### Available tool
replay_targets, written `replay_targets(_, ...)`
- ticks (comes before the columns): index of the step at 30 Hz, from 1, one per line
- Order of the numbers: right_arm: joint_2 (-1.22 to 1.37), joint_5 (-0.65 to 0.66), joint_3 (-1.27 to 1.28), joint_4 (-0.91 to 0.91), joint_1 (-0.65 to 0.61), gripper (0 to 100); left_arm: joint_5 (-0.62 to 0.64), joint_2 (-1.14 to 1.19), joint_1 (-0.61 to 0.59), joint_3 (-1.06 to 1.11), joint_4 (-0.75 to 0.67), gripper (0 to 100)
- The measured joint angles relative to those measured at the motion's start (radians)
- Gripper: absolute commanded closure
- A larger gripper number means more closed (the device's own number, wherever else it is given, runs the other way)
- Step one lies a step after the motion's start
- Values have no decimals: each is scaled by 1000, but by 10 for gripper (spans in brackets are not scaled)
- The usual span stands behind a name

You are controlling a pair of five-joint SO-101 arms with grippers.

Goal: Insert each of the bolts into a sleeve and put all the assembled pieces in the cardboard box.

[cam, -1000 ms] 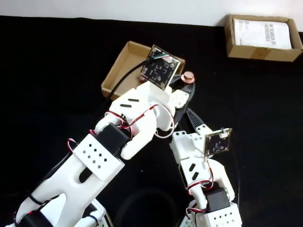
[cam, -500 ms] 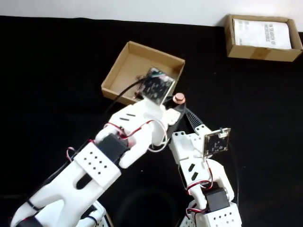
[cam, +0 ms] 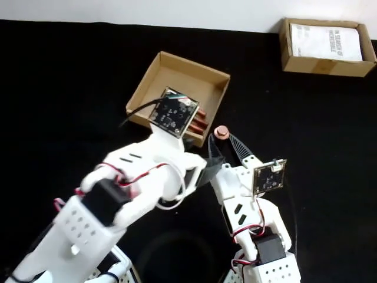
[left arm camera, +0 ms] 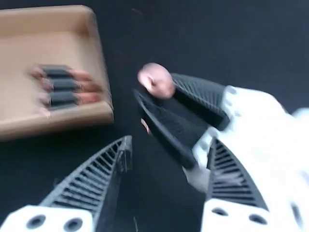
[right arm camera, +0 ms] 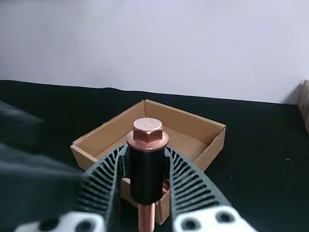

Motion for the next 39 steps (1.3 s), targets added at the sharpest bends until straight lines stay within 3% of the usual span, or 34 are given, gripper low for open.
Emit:
replay_targets(3, 0, 0, -31, 58, 3, 992, -2, -71, 6, -74, 80, 999)
replay_targets(8, 89, 0, -209, 100, 32, 992, -84, -241, -51, -98, 157, 992)
replay_targets(13, 379, 0, -473, 101, 83, 992, -158, -465, -242, 21, 161, 991)
replay_targets(21, 921, 18, -921, 104, 68, 992, -233, -867, -569, 454, 144, 991)
replay_targets(31, 1428, 539, -1142, 163, -74, 992, -227, -890, -756, 878, -173, 991)
replay_targets(34, 1542, 675, -1223, 163, -74, 992, -153, -890, -812, 1025, -311, 991)
replay_targets(39, 1735, 783, -1386, 163, -74, 992, -44, -893, -839, 1131, -460, 991)
